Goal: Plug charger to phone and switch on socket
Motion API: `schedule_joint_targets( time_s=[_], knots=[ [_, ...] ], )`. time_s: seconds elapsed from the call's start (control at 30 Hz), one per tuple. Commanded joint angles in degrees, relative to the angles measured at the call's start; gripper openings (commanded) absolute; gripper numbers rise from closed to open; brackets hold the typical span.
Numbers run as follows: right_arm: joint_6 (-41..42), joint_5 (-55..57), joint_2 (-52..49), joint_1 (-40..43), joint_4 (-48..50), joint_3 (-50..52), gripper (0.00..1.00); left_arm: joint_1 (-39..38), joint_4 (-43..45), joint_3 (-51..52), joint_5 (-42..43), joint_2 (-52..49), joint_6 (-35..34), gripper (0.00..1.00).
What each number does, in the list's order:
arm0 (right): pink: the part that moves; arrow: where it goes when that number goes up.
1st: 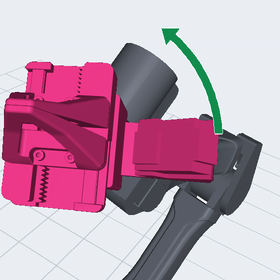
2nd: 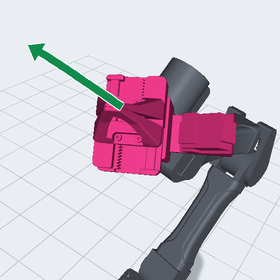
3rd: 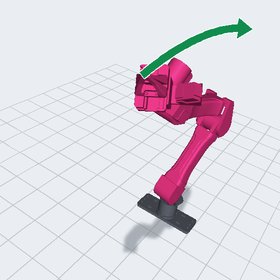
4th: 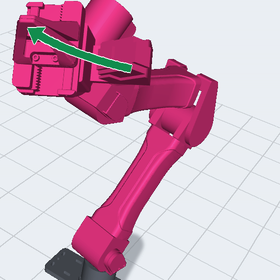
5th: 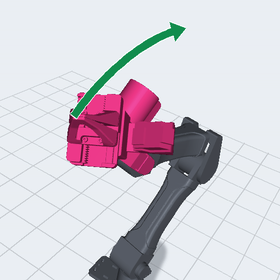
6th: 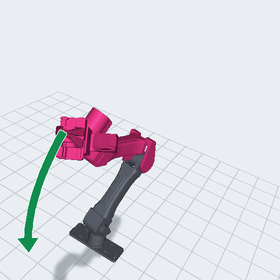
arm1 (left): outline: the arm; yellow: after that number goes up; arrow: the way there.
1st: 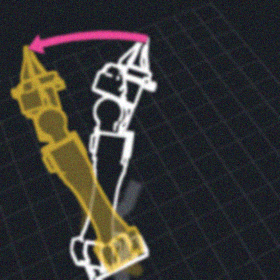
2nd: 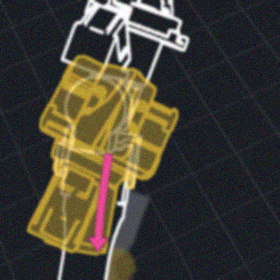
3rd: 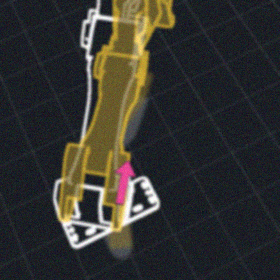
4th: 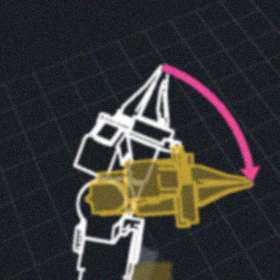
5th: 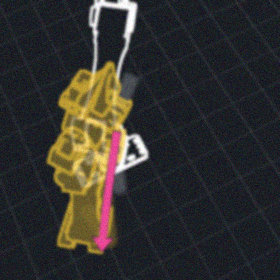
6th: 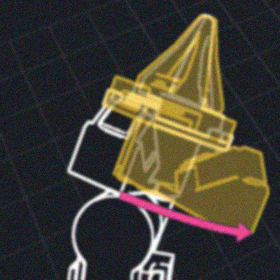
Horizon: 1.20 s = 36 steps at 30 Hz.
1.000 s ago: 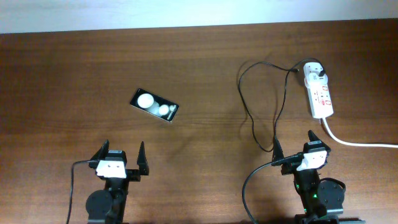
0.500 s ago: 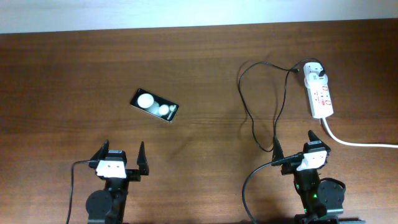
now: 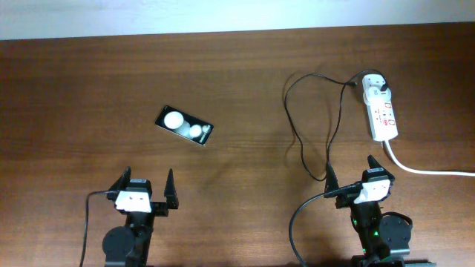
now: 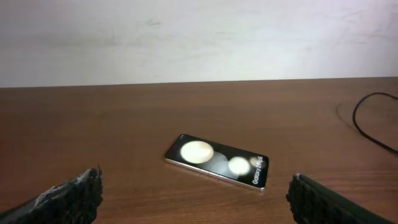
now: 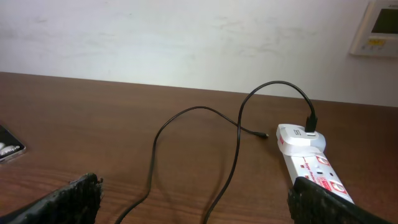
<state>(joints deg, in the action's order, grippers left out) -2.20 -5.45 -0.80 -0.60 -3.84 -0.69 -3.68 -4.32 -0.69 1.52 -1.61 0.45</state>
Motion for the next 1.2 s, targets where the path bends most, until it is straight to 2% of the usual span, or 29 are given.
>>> schedule_joint_targets(
  time_s=[0.0, 0.13, 0.27, 0.4, 0.5, 0.53, 0.57, 0.6, 0.63, 0.67, 0.7, 0.77, 0.83, 0.93, 0.97, 1.0, 1.03, 1.1, 1.17],
  knots=[
    [-0.4, 0.3, 0.5, 0.3, -0.2, 0.4, 0.99, 0.1, -1.0, -1.5, 3.7, 0.2, 0.6, 0.99],
    [-0.4, 0.3, 0.5, 0.3, -0.2, 0.4, 0.99, 0.1, -11.5, -10.7, 3.6, 0.2, 0.4, 0.99],
    [-0.4, 0.3, 0.5, 0.3, -0.2, 0.4, 0.99, 0.1, -17.1, -20.3, 3.6, -4.2, -1.3, 0.99],
    [-0.4, 0.3, 0.5, 0.3, -0.2, 0.4, 0.99, 0.1, -18.8, -31.0, 3.7, -16.9, -1.3, 0.99],
    [-0.4, 0.3, 0.5, 0.3, -0.2, 0.4, 0.99, 0.1, -29.3, -45.3, 3.7, -33.2, -4.3, 0.99],
    [-0.4, 0.3, 0.5, 0.3, -0.2, 0.4, 0.99, 0.1, -35.6, -52.0, 3.7, -39.9, -4.3, 0.99],
    [-0.4, 0.3, 0.5, 0.3, -0.2, 0.4, 0.99, 0.1, -38.5, -54.9, 3.7, -42.6, -4.3, 0.99],
    [-0.4, 0.3, 0.5, 0.3, -0.2, 0.4, 0.99, 0.1, -41.8, -58.1, 4.6, -45.4, -4.3, 0.99],
    [-0.4, 0.3, 0.5, 0.3, -0.2, 0.4, 0.99, 0.1, -44.2, -60.4, 9.3, -48.1, -4.3, 0.99],
    [-0.4, 0.3, 0.5, 0.3, -0.2, 0.4, 0.99, 0.1, -46.2, -60.7, 14.3, -49.8, -4.3, 0.99],
    [-0.4, 0.3, 0.5, 0.3, -0.2, 0.4, 0.99, 0.1, -48.8, -60.6, 15.2, -51.2, -4.3, 0.99],
    [-0.4, 0.3, 0.5, 0.3, -0.2, 0.4, 0.99, 0.1, -49.8, -60.6, 16.1, -53.7, -4.3, 0.99],
    [-0.4, 0.3, 0.5, 0.3, -0.2, 0.4, 0.99, 0.1, -49.4, -60.6, 22.7, -56.1, -4.3, 0.99],
    [-0.4, 0.3, 0.5, 0.3, -0.2, 0.4, 0.99, 0.1, -49.0, -60.6, 22.8, -57.7, -14.1, 0.99],
    [-0.4, 0.3, 0.5, 0.3, -0.2, 0.4, 0.99, 0.1, -49.1, -60.6, 25.6, -57.6, -19.6, 0.99],
    [-0.4, 0.3, 0.5, 0.3, -0.2, 0.4, 0.98, 0.1, -49.7, -60.6, 28.0, -57.6, -20.6, 0.99],
    [-0.4, 0.3, 0.5, 0.3, -0.2, 0.4, 0.99, 0.1, -48.5, -60.6, 27.7, -57.7, -21.0, 0.99],
    [-0.4, 0.3, 0.5, 0.3, -0.2, 0.4, 0.99, 0.0, -46.3, -60.7, 27.6, -57.6, -29.9, 0.99],
    [-0.4, 0.3, 0.5, 0.3, -0.2, 0.4, 0.99, -0.1, -46.8, -61.0, 24.1, -57.6, -36.0, 0.99]
  ],
)
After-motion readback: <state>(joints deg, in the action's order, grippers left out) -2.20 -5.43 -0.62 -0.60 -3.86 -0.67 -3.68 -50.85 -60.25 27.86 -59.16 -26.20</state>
